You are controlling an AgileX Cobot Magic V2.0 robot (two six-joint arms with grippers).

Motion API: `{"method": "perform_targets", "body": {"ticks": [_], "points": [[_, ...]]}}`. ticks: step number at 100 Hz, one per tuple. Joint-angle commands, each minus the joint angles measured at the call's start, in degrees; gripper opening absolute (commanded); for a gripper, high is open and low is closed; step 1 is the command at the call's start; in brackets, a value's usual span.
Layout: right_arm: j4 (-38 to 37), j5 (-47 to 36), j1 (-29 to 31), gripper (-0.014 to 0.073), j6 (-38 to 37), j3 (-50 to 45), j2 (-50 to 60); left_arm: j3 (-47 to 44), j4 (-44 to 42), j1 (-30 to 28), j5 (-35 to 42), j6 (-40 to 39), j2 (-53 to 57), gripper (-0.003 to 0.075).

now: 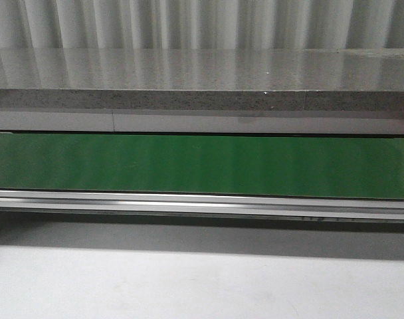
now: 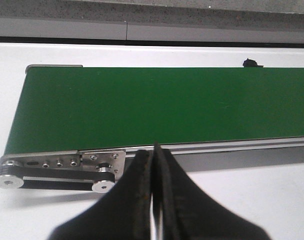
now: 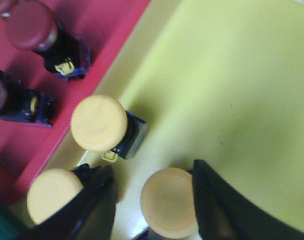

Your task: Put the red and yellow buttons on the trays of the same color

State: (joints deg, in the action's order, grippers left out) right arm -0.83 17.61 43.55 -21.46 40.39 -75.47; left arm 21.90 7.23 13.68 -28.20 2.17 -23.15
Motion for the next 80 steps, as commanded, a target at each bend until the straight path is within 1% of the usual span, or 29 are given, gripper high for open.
{"method": "perform_targets", "body": {"ticks": [1,13,20,23,26,50,74,80], "points": [[0.07,-2.16,-1.77,0.0249,2.23,1.22,4.97,1.49,0.77,0.45,3.97,-0.02,-0.37,-0.0020],[0.07,0.38,-6.49,0.0043,4.53,1.22,9.58,1.49,0.77,0.45,3.97,-0.02,-0.37,-0.0020],[0.07,1.47,-10.16,-0.0051,6.29,1.22,11.75,1.49,0.77,0.45,3.97,-0.02,-0.37,-0.0020],[0.07,1.65,-12.12,-0.0071,7.02,1.22,12.53,1.49,0.77,0.45,3.97,-0.02,-0.37,-0.0020],[0.07,1.92,-13.67,-0.0062,7.66,1.22,13.31,1.49,0.77,0.45,3.97,-0.02,-0.37,-0.0020],[-0.43,5.32,-25.93,-0.0065,11.21,1.14,19.20,1.49,0.77,0.45,3.97,-0.02,-0.37,-0.0020],[-0.48,4.09,-38.32,-0.0065,17.57,-1.61,26.35,1.49,0.77,0.45,3.97,-0.02,-0.37,-0.0020],[-0.48,4.03,-40.65,-0.0065,19.10,-2.39,28.11,1.49,0.77,0.45,3.97,-0.02,-0.37,-0.0020]]}}
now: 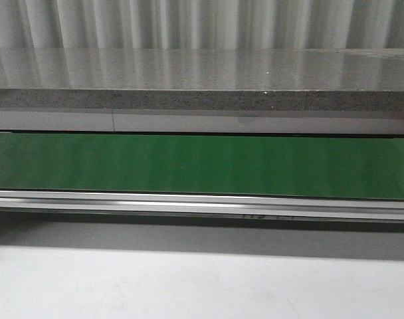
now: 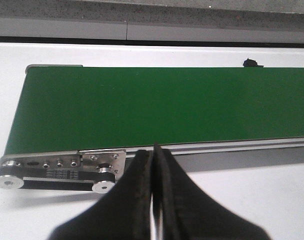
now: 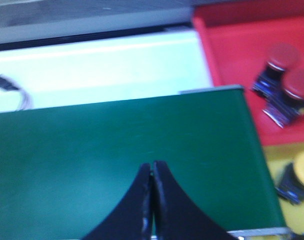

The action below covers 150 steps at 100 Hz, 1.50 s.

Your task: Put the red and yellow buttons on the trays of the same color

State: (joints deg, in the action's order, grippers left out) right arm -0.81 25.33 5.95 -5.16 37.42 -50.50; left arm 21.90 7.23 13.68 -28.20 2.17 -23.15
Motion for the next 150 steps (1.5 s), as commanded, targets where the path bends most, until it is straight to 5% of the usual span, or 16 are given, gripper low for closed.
{"method": "perform_targets", "body": {"ticks": [1,69,111,150], "points": [[-0.50,-3.68,-3.55,-0.0065,2.93,0.37,3.65,1.49,0.77,0.45,3.97,-0.02,-0.37,-0.0020],[-3.45,-7.89,-7.36,-0.0065,2.58,-14.07,33.65,1.49,0.77,0.45,3.97,-0.02,-0.37,-0.0020],[-3.18,-25.33,-7.36,-0.0065,2.35,-28.44,41.86,1.49,0.77,0.45,3.97,-0.02,-0.37,-0.0020],[-2.61,-29.60,-5.44,-0.0065,1.92,-37.97,47.32,1.49,0.77,0.45,3.97,-0.02,-0.37,-0.0020]]}}
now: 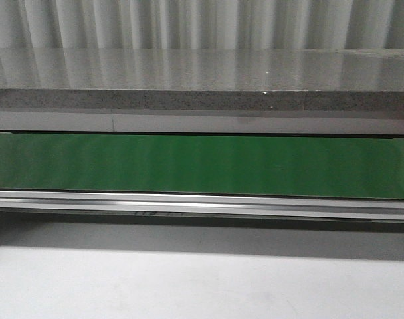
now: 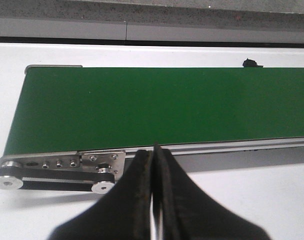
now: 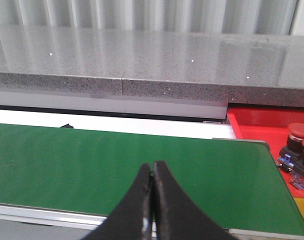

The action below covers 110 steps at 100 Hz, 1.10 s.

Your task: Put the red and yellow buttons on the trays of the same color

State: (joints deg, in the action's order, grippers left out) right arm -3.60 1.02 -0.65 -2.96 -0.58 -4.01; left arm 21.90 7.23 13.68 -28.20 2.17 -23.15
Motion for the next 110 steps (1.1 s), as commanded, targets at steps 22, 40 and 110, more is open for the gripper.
{"method": "perform_targets", "body": {"ticks": [22,40,110], "points": [[0.18,-4.29,3.41,-0.0065,-0.21,0.01,5.55,1.49,0.77,0.45,3.97,-0.02,-0.37,-0.0020],[0.18,-2.33,3.41,-0.0065,-0.21,-0.06,5.61,1.49,0.77,0.45,4.12,-0.02,-0.26,-0.0020],[0.18,-2.07,3.41,-0.0065,-0.21,0.12,5.56,1.49,0.77,0.45,4.12,-0.02,-0.26,-0.0020]]}}
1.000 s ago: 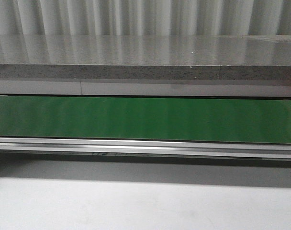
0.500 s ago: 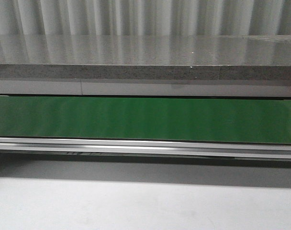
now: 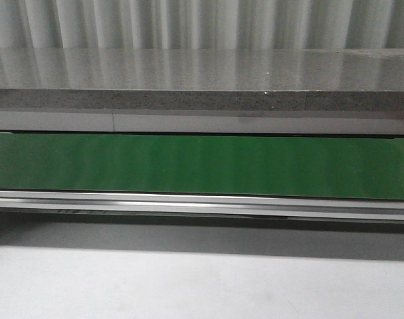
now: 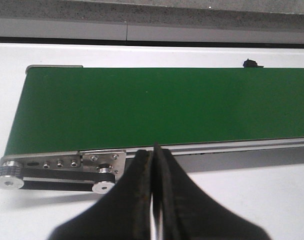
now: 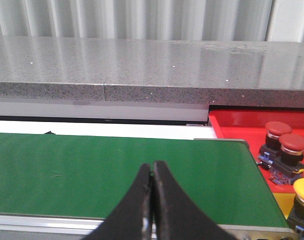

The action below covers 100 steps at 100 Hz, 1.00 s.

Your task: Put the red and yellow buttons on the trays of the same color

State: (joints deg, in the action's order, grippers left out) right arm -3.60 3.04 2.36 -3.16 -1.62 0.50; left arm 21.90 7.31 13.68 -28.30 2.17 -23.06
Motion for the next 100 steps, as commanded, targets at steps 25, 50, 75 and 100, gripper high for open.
{"method": "perform_targets", "body": {"ticks": [25,50,75,100], "points": [[0.18,-4.08,0.40,-0.0065,-0.01,1.17,1.05,1.38,0.68,0.45,4.11,-0.02,-0.35,-0.0020],[0.18,-4.08,0.40,-0.0065,-0.01,1.17,1.05,1.17,0.56,0.45,4.11,-0.02,1.06,-0.0020],[0.18,-4.08,0.40,-0.0065,-0.01,1.17,1.05,-2.65,-2.79,-1.93,14.05,-0.41,5.41,-0.0020],[0.18,-4.08,0.40,-0.0065,-0.01,1.17,1.05,-8.97,-7.31,-6.26,20.40,-1.28,11.44,-0.0020]]}}
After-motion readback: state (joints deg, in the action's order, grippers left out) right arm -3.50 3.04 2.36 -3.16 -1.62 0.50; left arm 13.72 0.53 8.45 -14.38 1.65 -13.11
